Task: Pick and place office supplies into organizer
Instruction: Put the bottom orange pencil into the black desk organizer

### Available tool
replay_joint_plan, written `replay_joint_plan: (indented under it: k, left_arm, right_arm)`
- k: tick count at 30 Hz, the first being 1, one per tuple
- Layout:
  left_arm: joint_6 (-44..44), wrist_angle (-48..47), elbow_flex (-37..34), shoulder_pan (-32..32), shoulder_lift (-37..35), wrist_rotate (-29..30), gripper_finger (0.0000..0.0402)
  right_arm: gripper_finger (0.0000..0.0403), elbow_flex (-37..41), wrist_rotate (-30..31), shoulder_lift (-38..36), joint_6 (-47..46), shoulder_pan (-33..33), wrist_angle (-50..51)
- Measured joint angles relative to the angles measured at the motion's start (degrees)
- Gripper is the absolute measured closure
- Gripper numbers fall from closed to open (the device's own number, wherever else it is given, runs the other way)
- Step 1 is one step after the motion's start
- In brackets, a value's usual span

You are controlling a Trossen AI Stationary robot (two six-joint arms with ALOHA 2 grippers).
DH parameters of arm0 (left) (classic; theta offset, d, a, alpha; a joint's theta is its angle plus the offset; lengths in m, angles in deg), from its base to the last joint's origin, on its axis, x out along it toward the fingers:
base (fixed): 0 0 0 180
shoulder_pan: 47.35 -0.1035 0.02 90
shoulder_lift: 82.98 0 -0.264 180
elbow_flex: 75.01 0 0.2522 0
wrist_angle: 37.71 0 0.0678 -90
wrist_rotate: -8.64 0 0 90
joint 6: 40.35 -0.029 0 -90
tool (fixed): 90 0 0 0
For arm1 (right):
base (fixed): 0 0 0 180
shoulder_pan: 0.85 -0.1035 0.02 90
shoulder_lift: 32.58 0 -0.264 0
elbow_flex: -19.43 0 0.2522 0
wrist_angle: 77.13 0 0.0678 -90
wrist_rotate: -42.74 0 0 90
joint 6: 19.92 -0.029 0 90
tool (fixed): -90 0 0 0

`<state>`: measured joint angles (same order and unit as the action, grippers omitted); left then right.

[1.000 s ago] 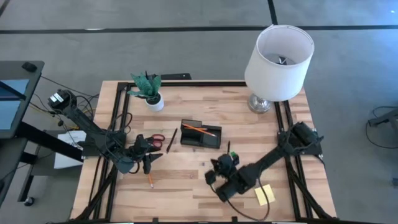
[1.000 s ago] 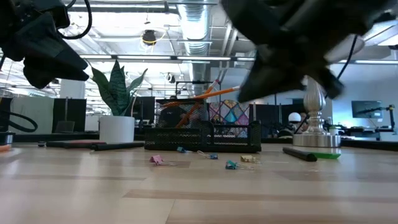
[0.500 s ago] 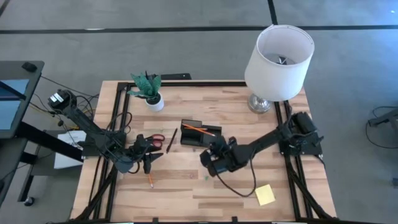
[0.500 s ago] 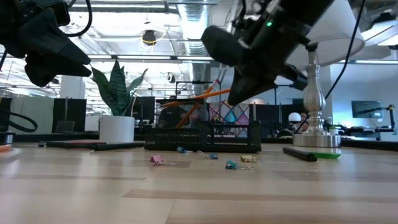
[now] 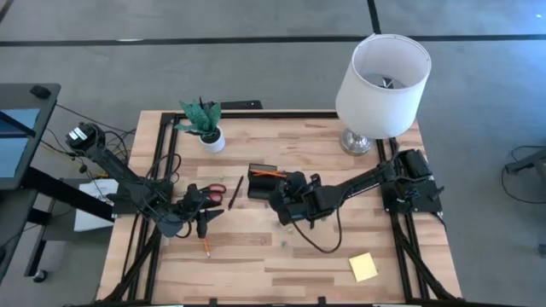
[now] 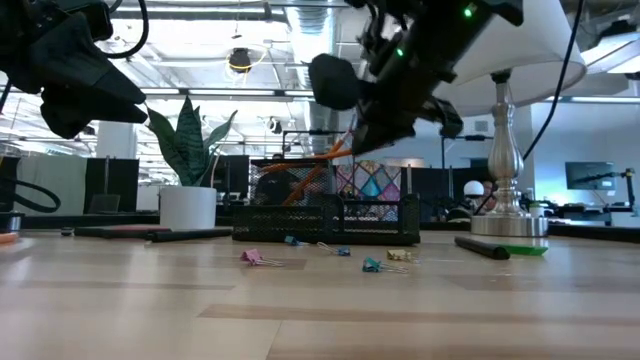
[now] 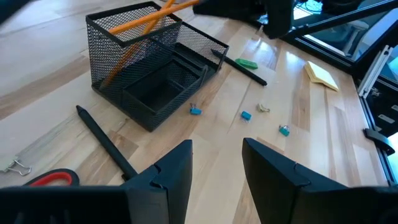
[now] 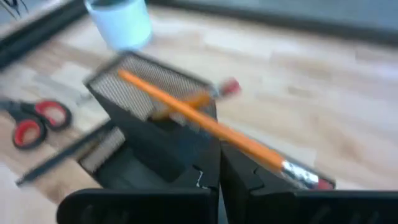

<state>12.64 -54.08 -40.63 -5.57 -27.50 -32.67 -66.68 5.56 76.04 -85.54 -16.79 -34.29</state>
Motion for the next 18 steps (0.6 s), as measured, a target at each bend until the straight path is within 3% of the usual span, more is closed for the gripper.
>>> replay_joint_plan:
  k: [15,18]
  left_arm:
    - [0.04,0.01,0.0,0.02,0.0,-0.9,0.0265]
    - [0.04,0.0,0.0,0.02,0.0,-0.9,0.0265]
  right_arm:
    - [0.0403,-7.77,1.01,0.0,15.79,-3.21,0.46]
    - [0.0403,-9.7,-2.56,0.0,19.53,-5.15,0.44]
